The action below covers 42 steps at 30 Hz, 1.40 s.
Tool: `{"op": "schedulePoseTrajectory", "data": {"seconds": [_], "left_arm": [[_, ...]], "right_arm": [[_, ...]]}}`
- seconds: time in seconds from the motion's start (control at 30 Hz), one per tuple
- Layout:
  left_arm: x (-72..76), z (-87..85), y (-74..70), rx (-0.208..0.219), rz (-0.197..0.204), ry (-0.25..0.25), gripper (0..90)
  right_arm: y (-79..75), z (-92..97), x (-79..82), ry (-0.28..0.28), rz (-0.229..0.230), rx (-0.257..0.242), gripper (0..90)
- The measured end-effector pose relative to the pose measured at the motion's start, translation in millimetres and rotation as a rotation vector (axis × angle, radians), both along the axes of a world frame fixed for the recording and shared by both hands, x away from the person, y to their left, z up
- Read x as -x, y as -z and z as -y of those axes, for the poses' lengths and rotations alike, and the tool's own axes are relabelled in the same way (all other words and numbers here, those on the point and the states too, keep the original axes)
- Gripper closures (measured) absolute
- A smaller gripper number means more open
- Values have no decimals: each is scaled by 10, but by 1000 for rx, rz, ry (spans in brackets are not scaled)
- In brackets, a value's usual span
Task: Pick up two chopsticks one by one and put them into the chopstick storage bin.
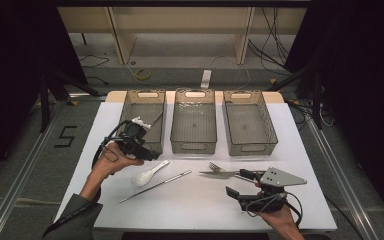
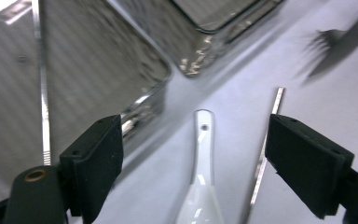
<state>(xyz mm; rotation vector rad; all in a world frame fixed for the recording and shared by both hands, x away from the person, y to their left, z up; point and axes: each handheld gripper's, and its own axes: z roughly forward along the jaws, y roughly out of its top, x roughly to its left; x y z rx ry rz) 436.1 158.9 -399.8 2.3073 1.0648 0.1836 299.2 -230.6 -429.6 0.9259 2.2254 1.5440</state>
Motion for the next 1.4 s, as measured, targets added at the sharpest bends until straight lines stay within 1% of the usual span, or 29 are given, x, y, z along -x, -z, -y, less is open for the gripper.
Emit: {"op": "schedulePoseTrajectory", "data": {"seconds": [0.07, 0.2, 0.27, 0.37, 0.47, 0.5, 0.57, 0.63, 0.67, 0.77, 0.8, 0.87, 0.93, 1.0, 1.03, 1.13, 1.17, 1.23, 1.33, 1.37, 1.4], "left_arm": [[35, 40, 27, -13, -3, 10, 190], [105, 117, 70, -22, -17, 46, 215], [136, 149, 107, -18, -35, 65, 241], [183, 184, 169, -34, -55, 89, 281], [237, 208, 219, -58, -72, 115, 326], [257, 218, 237, -60, -78, 118, 326], [290, 236, 274, -74, -88, 126, 356], [316, 255, 315, -104, -97, 135, 391], [330, 266, 334, -125, -104, 138, 407], [364, 288, 378, -143, -125, 160, 463], [370, 293, 389, -148, -126, 159, 482], [373, 300, 408, -158, -142, 172, 524], [381, 318, 435, -164, -153, 175, 565], [383, 332, 452, -181, -166, 186, 577], [388, 342, 467, -176, -168, 179, 591], [381, 351, 507, -194, -182, 181, 618], [380, 358, 524, -200, -182, 177, 626], [378, 363, 542, -215, -187, 189, 642], [383, 382, 567, -221, -194, 186, 672], [381, 385, 572, -233, -193, 197, 680], [386, 393, 581, -228, -196, 193, 688]], "right_arm": [[0, 2, -1, 2, -1, -3, 239], [1, 3, -2, 1, -2, -1, 239], [2, 0, 0, 0, 0, 3, 239], [1, 1, 1, 1, 0, 2, 239], [3, 0, -4, -1, 0, 4, 239], [3, 0, -4, -1, 0, 4, 239], [2, -2, 0, -1, 2, 6, 239], [0, -1, 2, 0, 2, 4, 239], [1, -1, 2, 0, 1, 4, 239], [-1, -1, 3, -2, 4, 4, 239], [0, -2, 3, -2, 4, 4, 239], [2, -4, 1, -4, 3, 6, 239], [1, -6, 2, -4, 2, 7, 239], [1, -7, 2, -4, 2, 7, 239], [2, -7, 2, -4, 2, 8, 239], [2, -9, 0, -5, 2, 8, 239], [3, -10, -1, -4, 2, 8, 239], [3, -11, 0, -4, 2, 8, 239], [2, -10, -1, -4, 3, 9, 239], [3, -10, -1, -4, 2, 9, 239], [2, -12, -1, -4, 3, 9, 239]]}}
